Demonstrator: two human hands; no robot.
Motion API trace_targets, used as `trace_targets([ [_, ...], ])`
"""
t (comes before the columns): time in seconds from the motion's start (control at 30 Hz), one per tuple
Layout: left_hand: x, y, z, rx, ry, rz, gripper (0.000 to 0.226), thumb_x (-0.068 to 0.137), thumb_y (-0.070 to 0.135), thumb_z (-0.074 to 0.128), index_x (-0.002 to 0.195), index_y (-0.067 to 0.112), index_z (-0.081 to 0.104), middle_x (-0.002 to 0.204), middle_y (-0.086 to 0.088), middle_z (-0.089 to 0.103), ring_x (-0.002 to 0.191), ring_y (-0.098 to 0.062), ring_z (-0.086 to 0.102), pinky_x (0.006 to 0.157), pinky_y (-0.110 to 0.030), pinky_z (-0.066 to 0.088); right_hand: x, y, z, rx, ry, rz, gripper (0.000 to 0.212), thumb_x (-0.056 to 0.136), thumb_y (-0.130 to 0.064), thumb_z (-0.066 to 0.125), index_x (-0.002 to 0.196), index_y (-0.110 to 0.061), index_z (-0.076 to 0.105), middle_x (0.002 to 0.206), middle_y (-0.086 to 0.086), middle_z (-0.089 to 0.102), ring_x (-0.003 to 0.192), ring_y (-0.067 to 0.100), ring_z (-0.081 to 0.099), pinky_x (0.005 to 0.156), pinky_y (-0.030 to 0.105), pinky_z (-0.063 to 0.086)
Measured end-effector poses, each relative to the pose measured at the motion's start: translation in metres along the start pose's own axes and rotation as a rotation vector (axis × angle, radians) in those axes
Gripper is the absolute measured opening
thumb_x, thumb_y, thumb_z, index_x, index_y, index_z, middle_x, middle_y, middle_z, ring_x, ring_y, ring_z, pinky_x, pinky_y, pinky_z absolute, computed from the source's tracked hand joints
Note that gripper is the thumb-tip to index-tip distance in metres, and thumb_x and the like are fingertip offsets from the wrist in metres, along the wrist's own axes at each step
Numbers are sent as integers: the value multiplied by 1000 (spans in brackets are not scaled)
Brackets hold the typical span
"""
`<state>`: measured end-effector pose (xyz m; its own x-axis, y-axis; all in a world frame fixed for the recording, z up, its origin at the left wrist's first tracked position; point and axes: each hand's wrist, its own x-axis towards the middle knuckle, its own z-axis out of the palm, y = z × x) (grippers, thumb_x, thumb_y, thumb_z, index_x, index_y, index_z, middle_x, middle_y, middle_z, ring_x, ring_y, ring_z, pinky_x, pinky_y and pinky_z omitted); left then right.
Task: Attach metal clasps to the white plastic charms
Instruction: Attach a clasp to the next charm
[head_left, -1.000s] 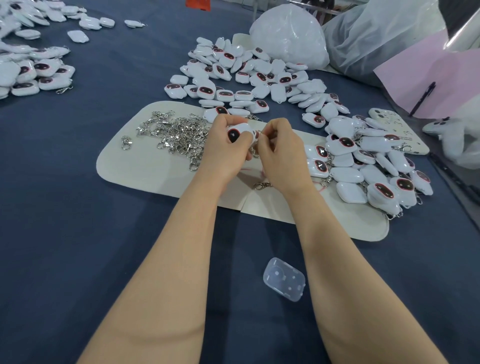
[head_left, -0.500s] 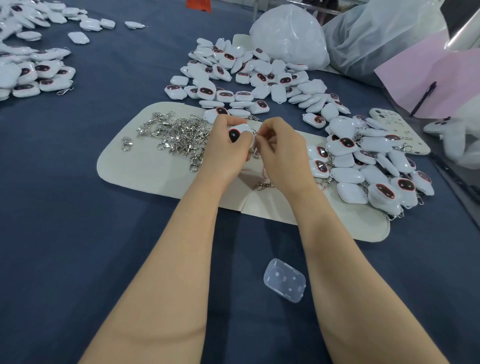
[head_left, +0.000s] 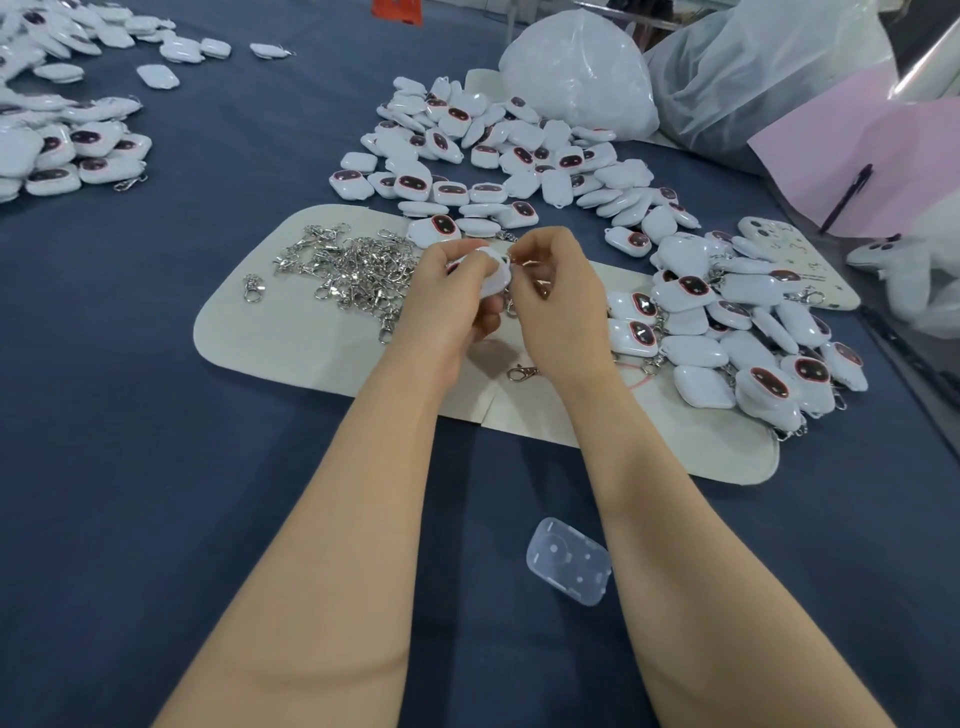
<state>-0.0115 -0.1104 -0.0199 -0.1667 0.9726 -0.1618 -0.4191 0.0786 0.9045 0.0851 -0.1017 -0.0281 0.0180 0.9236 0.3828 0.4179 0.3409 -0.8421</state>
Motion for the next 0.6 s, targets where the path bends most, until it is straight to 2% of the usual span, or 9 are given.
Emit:
trace_targets([
  [0.1, -1, 3, 1, -174, -45, -85, 15, 93, 4, 44, 85, 16, 50, 51, 4, 54, 38, -6, 42, 41, -17, 37, 1, -3, -2, 103, 23, 32, 19, 89, -1, 55, 89, -20, 54, 83, -14, 59, 80, 5, 58, 77, 18, 48],
  [0.23, -1, 6, 0, -328, -117, -223, 14, 94, 7, 42, 83, 13, 49, 50, 3, 46, 37, -4, 39, 40, -14, 35, 2, -6, -4, 154, 38, 51, 21, 90, -1, 56, 87, -22, 59, 81, -11, 63, 80, 6, 61, 81, 22, 52],
  [0.3, 0, 6, -1, -404, -112, -273, 13, 94, 8, 41, 81, 11, 44, 45, 3, 43, 36, -4, 38, 40, -13, 34, 3, -6, -5, 128, 32, 43, 18, 91, -2, 57, 90, -19, 61, 82, -8, 65, 82, 13, 64, 83, 28, 53],
  [0.37, 1, 6, -2, -462, -84, -291, 13, 93, 8, 41, 80, 10, 41, 48, 1, 43, 35, -5, 38, 40, -14, 32, 3, -6, -6, 98, 30, 25, 16, 90, -3, 57, 92, -18, 63, 82, -3, 66, 84, 22, 66, 84, 36, 54],
  [0.47, 2, 5, -3, -432, -69, -290, 13, 91, 7, 42, 79, 10, 41, 49, 1, 40, 35, -6, 37, 39, -15, 33, 3, -6, -6, 67, 58, 11, 16, 91, -5, 57, 92, -19, 63, 83, -2, 67, 85, 25, 66, 83, 40, 53],
  [0.53, 2, 4, -2, -367, -58, -278, 14, 91, 7, 42, 78, 12, 40, 44, 3, 37, 35, -6, 38, 39, -16, 34, 3, -5, -7, 78, 98, 14, 18, 90, -6, 57, 89, -23, 62, 82, -4, 67, 83, 19, 66, 83, 37, 54],
  [0.6, 3, 2, 0, -266, -13, -236, 15, 91, 7, 43, 77, 12, 41, 52, 1, 38, 36, -7, 39, 38, -16, 34, 3, -4, -6, 105, 121, 27, 20, 90, -5, 58, 87, -25, 60, 80, -8, 66, 80, 13, 66, 81, 31, 54],
])
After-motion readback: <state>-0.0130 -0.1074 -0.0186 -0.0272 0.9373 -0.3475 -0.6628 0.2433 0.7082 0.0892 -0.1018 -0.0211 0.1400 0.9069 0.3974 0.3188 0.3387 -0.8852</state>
